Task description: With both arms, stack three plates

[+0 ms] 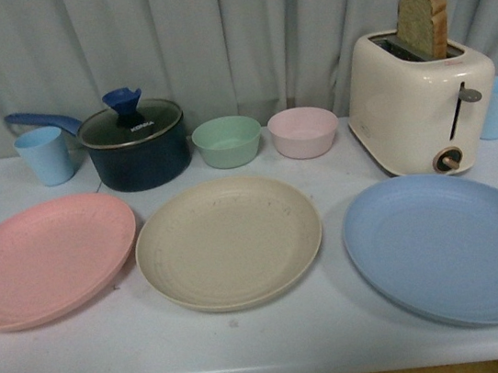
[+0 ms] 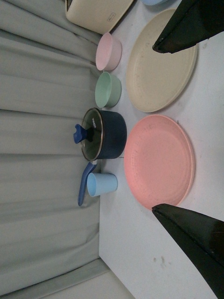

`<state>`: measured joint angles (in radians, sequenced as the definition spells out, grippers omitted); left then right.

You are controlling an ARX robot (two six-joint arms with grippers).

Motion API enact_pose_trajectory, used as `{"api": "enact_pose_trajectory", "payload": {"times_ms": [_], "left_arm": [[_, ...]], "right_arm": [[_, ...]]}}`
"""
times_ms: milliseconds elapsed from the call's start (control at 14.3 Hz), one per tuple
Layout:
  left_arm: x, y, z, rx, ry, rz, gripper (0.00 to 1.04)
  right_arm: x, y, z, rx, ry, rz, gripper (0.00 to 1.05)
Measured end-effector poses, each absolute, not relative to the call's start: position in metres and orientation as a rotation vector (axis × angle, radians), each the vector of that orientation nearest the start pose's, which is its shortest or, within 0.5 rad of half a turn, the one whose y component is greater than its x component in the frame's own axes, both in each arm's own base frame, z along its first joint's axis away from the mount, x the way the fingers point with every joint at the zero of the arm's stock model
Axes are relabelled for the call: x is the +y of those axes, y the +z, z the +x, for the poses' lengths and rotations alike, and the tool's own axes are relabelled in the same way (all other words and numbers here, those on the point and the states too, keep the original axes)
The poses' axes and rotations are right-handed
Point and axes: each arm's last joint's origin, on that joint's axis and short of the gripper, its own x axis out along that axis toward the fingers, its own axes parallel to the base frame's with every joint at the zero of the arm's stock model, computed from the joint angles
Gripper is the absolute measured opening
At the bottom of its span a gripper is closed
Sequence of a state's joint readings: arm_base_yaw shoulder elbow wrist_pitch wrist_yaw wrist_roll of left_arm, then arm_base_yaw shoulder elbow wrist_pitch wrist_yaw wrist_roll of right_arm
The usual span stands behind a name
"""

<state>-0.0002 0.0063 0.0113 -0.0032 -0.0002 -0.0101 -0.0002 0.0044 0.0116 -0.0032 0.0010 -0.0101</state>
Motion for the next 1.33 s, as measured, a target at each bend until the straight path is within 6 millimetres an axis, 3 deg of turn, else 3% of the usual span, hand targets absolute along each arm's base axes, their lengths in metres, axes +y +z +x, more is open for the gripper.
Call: {"api": "enact_pose_trajectory", "payload": {"times_ms": [1328], "left_arm": [[0.0, 0.1665, 0.0974, -0.002, 0.0, -0.01, 0.98]], "right_arm": [[0.0, 0.1668, 0.0973, -0.004, -0.001, -0.01, 0.98]]}}
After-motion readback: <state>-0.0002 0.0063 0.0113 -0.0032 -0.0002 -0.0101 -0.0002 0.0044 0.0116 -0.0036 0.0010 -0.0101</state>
